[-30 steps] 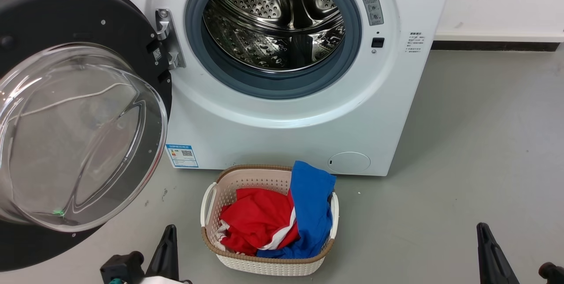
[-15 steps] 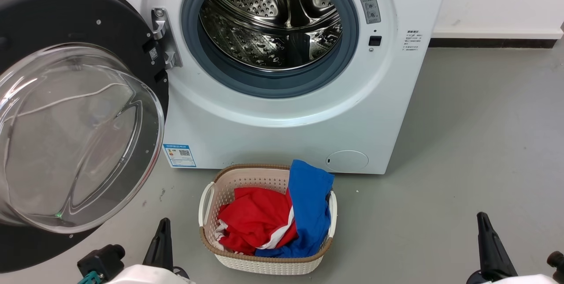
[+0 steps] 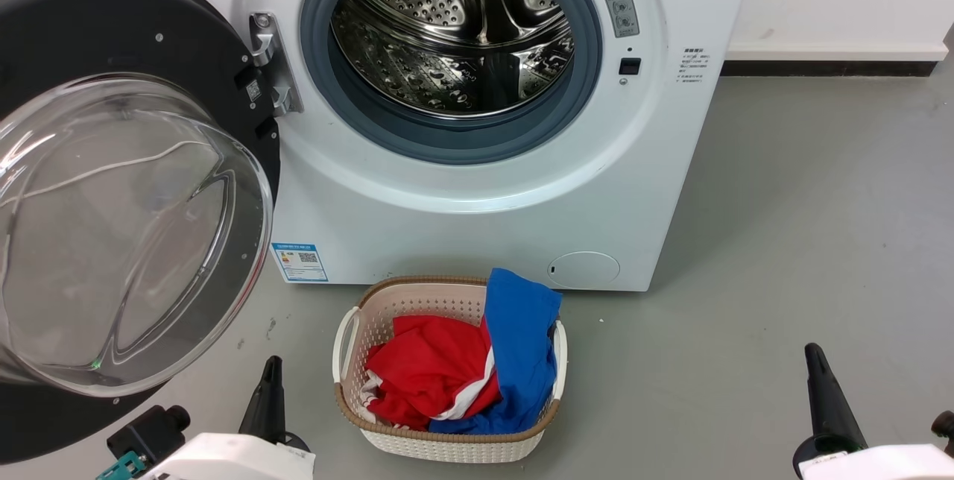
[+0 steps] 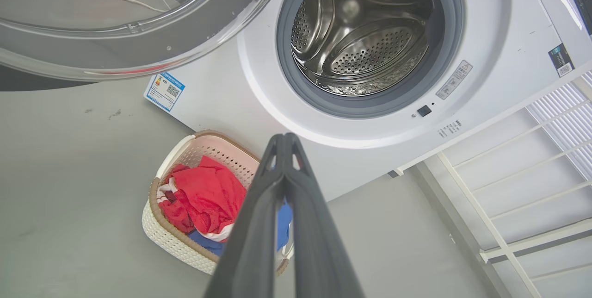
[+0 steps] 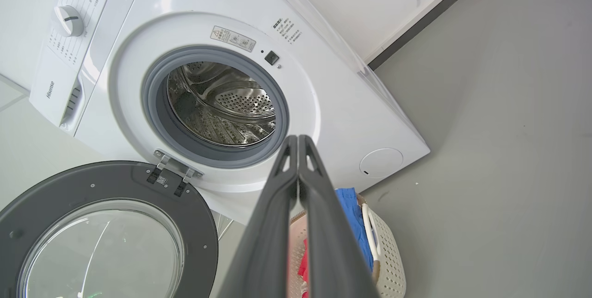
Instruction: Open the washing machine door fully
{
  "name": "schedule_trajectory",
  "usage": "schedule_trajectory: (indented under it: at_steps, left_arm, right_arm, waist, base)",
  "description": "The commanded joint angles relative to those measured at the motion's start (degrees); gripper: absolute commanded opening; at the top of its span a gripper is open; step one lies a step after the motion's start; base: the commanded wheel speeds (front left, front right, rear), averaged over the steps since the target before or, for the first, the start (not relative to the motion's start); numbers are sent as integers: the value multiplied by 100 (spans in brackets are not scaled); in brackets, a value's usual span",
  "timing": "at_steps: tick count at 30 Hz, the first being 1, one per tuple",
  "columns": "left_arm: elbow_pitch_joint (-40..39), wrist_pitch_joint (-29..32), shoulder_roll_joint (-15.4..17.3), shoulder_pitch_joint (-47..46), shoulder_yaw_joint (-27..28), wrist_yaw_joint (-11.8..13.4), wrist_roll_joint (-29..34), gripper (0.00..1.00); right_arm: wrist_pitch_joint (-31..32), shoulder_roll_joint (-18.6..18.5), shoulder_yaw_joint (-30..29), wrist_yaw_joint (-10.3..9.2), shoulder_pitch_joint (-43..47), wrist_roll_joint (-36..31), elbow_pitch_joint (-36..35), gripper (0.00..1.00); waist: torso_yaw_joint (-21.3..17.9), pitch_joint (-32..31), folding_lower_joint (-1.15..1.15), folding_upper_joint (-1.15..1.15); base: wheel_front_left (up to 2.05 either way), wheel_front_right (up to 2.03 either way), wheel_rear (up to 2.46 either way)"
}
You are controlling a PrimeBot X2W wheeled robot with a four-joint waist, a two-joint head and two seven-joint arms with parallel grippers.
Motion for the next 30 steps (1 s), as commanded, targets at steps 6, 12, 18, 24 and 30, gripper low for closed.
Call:
schedule_trajectory:
  at_steps: [6, 12, 18, 24, 30]
  left_arm:
    - [-25, 146, 7, -218, 85, -72, -635, 0]
    - [-9, 235, 5, -268, 125, -94, -1006, 0]
    - [6, 337, 4, -327, 172, -132, -1427, 0]
    - [22, 430, 3, -379, 213, -158, -1825, 0]
    - [38, 517, 2, -433, 250, -178, -2201, 0]
  right_arm:
    - [141, -59, -3, 0, -266, 610, 43, 0]
    - [223, -62, -7, 0, -351, 956, 96, 0]
    - [323, -64, -13, 0, -442, 1348, 161, 0]
    - [417, -64, -22, 1, -535, 1719, 223, 0]
    - [511, -63, -31, 1, -629, 2066, 278, 0]
  waist:
    - [-22, 13, 0, 0]
    - [-37, 22, 0, 0]
    - [-56, 32, 0, 0]
    - [-74, 43, 0, 0]
    - [-93, 54, 0, 0]
  base:
    - [0, 0, 0]
    - [0, 0, 0]
    - [0, 0, 0]
    - [0, 0, 0]
    - [0, 0, 0]
